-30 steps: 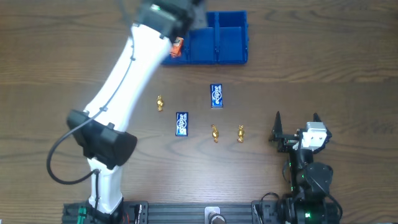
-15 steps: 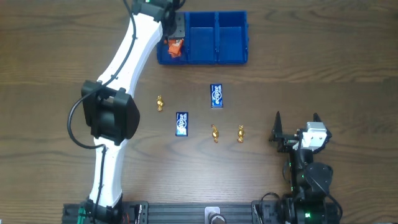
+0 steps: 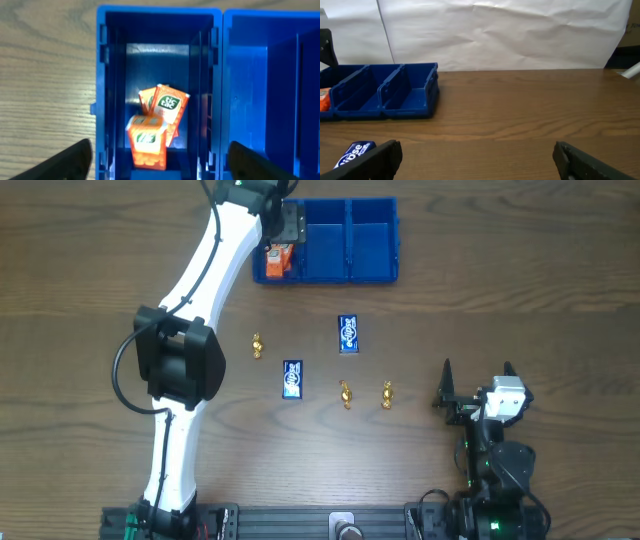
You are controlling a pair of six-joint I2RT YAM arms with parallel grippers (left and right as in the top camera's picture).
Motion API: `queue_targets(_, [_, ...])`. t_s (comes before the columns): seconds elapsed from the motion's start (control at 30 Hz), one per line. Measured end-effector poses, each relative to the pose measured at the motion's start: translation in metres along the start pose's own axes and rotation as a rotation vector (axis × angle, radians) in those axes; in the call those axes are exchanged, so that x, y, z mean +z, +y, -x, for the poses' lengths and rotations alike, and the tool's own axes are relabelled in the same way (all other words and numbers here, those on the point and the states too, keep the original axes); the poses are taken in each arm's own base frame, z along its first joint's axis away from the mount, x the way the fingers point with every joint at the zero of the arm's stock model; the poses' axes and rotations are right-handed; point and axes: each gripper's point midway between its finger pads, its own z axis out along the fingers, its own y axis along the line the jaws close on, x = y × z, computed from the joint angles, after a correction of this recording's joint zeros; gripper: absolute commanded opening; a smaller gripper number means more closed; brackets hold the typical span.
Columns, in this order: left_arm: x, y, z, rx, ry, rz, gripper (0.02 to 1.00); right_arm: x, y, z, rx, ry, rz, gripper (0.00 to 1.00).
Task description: Sort Candies Into Trays
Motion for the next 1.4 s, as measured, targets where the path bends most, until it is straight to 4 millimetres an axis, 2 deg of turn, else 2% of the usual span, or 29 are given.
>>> queue_targets(0.13, [-0.008,0.013,0.008,-0.029,-0.02,0.002,0.945,0.0,0.0,0.0,0.0,0.0,0.0,0.998])
queue_targets(0.17, [-0.017,0.018,0.012,-0.038,-0.034,0.002,0.947,0.0,0.0,0.0,0.0,0.0,0.0,0.998])
queue_targets(0.23, [-0.05,0.028,0.021,-0.058,-0.095,-0.006,0.956,0.0,0.0,0.0,0.0,0.0,0.0,0.998])
queue_targets(0.3, [-0.12,0.041,0.041,-0.088,-0.274,-0.042,0.969,0.0,0.0,0.0,0.0,-0.001,0.0,0.998])
queue_targets(0.37, [-0.204,0.052,0.055,-0.109,-0.502,-0.089,0.987,0.0,0.0,0.0,0.0,0.0,0.0,0.998])
queue_targets(0.4, [-0.242,0.059,0.05,-0.115,-0.584,-0.104,0.998,0.0,0.0,0.0,0.0,0.0,0.0,0.998])
queue_targets(0.43, [-0.292,0.067,0.041,-0.112,-0.712,-0.127,1.0,0.0,0.0,0.0,0.0,0.0,0.0,1.0])
queue_targets(0.47, [-0.351,0.078,0.017,-0.101,-0.853,-0.148,1.0,0.0,0.0,0.0,0.0,-0.001,0.0,0.998])
queue_targets(0.53, [-0.391,0.088,-0.006,-0.077,-0.998,-0.162,1.0,0.0,0.0,0.0,0.0,-0.002,0.0,0.998])
queue_targets(0.7, [-0.384,0.134,-0.091,-0.066,-1.094,-0.085,1.0,0.0,0.0,0.0,0.0,0.0,0.0,0.998])
queue_targets(0.83, [-0.358,0.152,-0.143,-0.053,-1.154,-0.06,0.998,0.0,0.0,0.0,0.0,-0.001,-0.001,0.998])
queue_targets(0.9, [-0.345,0.157,-0.163,-0.046,-1.178,-0.05,0.998,0.0,0.0,0.0,0.0,0.0,-0.002,0.998])
queue_targets(0.93, [-0.332,0.16,-0.175,-0.045,-1.195,-0.044,0.998,0.0,0.0,0.0,-0.001,0.0,-0.002,0.998])
queue_targets(1.1, [-0.259,0.168,-0.208,-0.046,-1.138,-0.033,0.998,0.0,0.0,0.0,-0.001,0.0,-0.002,0.998])
queue_targets(1.2, [-0.227,0.168,-0.221,-0.043,-1.112,-0.038,0.998,0.0,0.0,0.0,-0.001,0.0,-0.002,0.998])
queue_targets(1.4, [-0.183,0.169,-0.237,-0.039,-1.044,-0.043,0.998,0.0,0.0,0.0,-0.001,0.0,-0.001,0.998])
